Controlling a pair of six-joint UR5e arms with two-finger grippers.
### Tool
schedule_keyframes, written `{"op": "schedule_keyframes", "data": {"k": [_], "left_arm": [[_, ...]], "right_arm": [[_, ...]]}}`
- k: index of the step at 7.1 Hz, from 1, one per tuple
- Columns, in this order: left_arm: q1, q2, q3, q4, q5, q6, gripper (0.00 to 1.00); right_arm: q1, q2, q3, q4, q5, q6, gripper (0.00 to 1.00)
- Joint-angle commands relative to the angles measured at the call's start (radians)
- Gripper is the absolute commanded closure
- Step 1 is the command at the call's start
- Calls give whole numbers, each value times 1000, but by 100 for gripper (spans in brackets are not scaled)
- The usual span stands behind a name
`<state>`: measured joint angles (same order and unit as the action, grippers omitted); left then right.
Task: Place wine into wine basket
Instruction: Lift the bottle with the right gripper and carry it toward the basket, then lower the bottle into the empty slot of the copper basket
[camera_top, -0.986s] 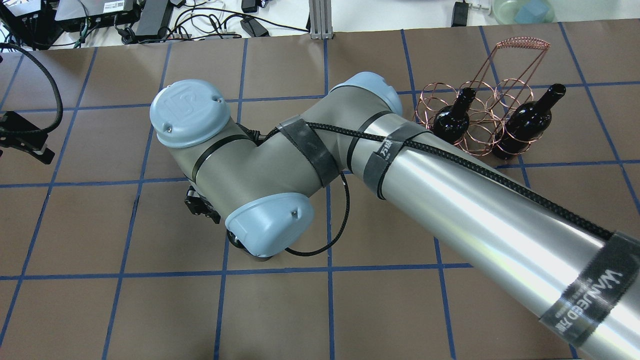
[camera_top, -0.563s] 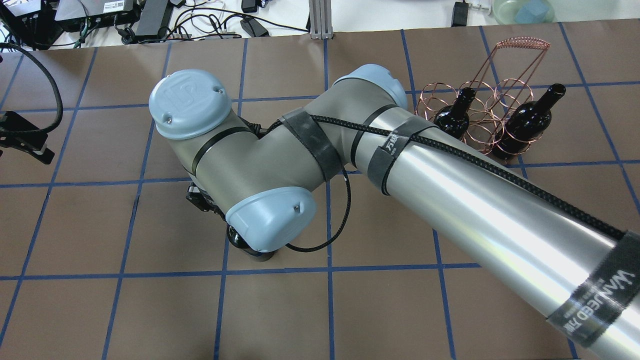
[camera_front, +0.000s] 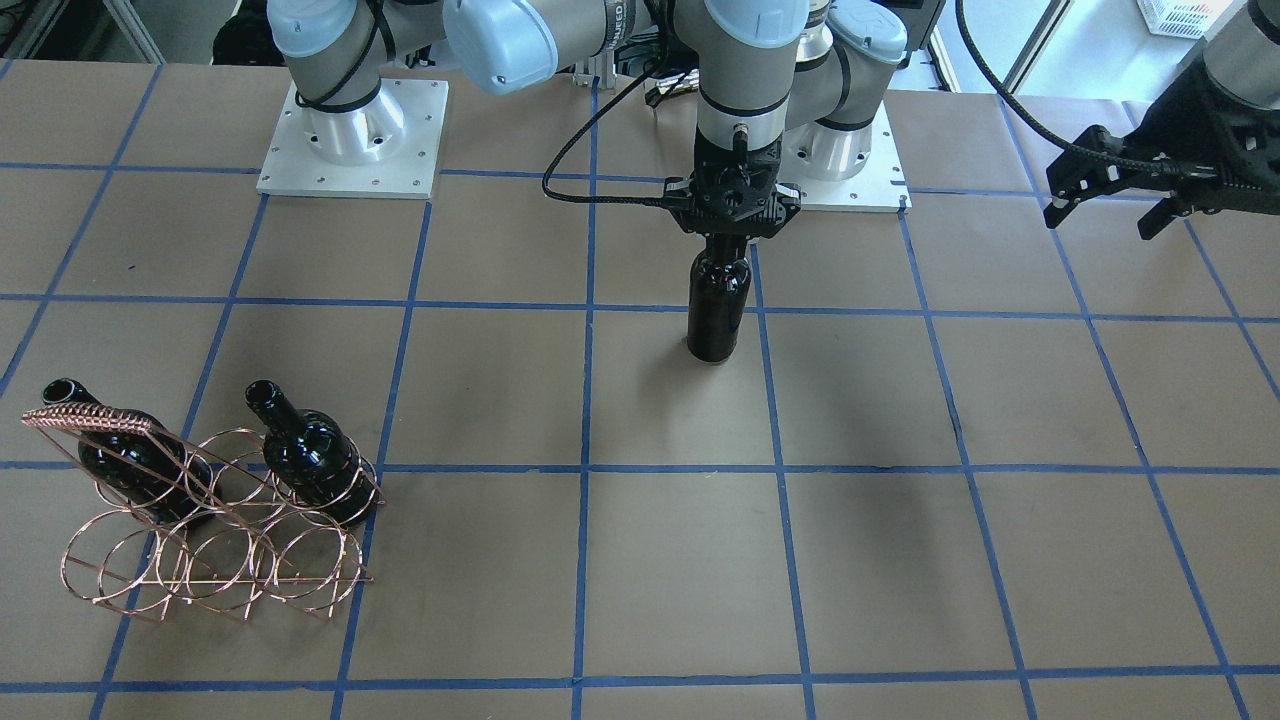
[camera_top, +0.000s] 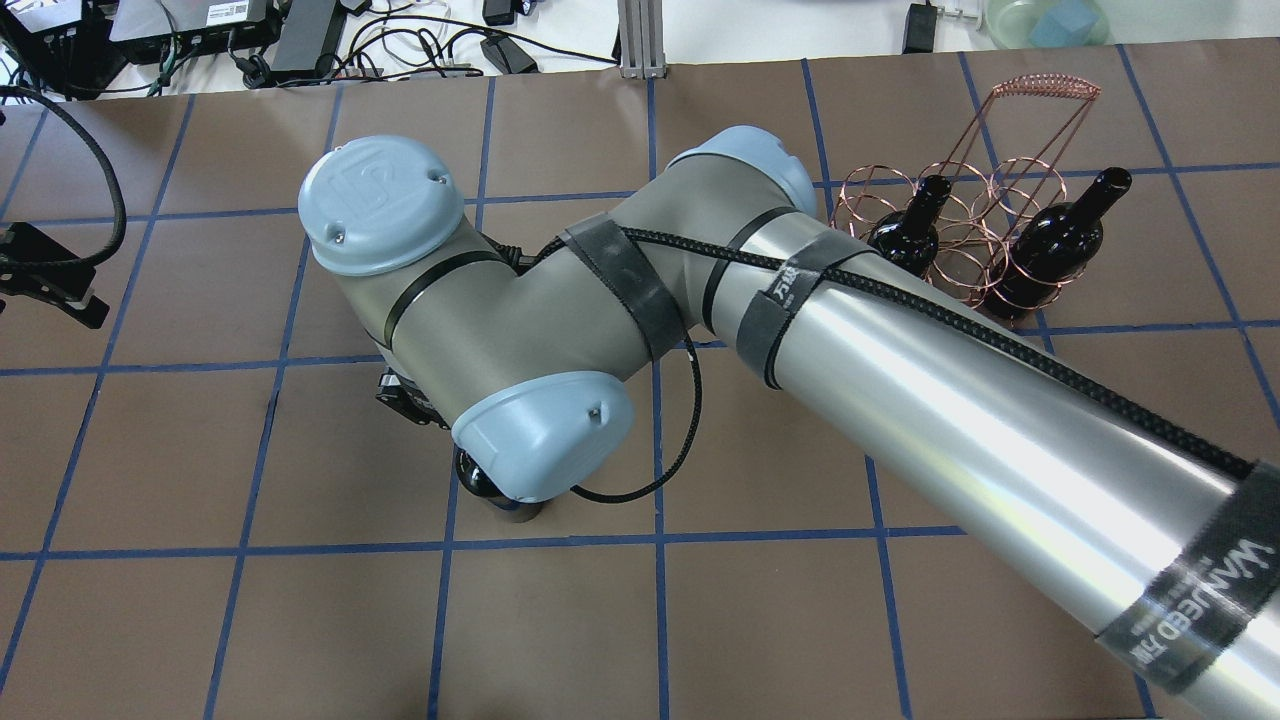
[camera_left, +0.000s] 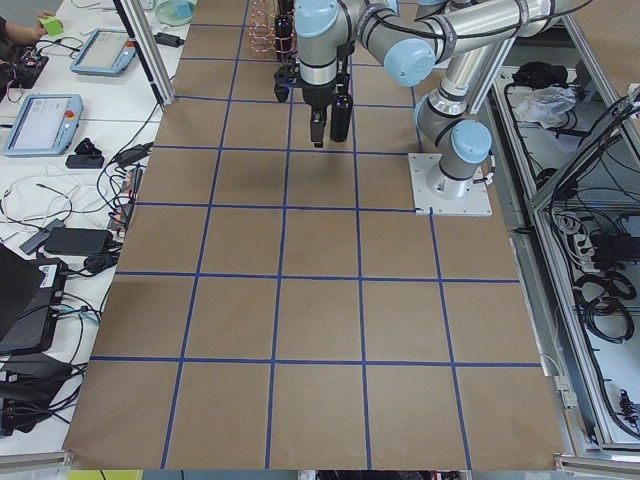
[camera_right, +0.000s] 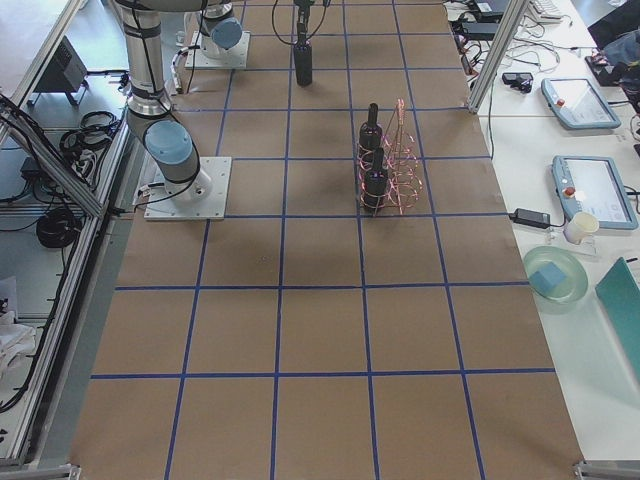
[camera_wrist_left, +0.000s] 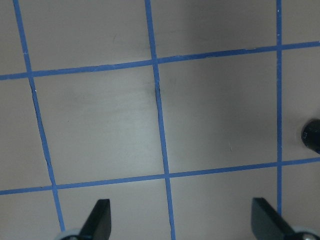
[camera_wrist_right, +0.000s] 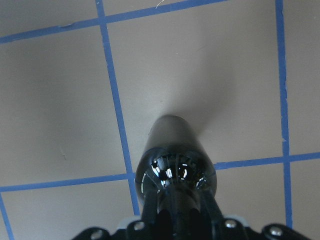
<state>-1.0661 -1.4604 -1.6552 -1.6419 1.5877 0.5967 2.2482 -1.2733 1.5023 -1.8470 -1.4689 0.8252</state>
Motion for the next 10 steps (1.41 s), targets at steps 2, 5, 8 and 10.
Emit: {"op": "schedule_keyframes", "data": {"k": [2, 5, 8, 10], "left_arm": [[0, 0, 0, -1, 0, 0, 0], [-2, 2, 0, 1, -2, -3, 0], [-17, 0, 15, 1, -5, -81, 0], [-93, -2, 38, 1, -51, -248, 0]], "right_arm": [[-213, -186, -8, 183, 1, -154, 100], [-515, -325, -28, 430, -14, -567, 100], [-842, -350, -56, 537, -85, -911, 100], [-927, -299, -91, 507, -82, -977, 100]]}}
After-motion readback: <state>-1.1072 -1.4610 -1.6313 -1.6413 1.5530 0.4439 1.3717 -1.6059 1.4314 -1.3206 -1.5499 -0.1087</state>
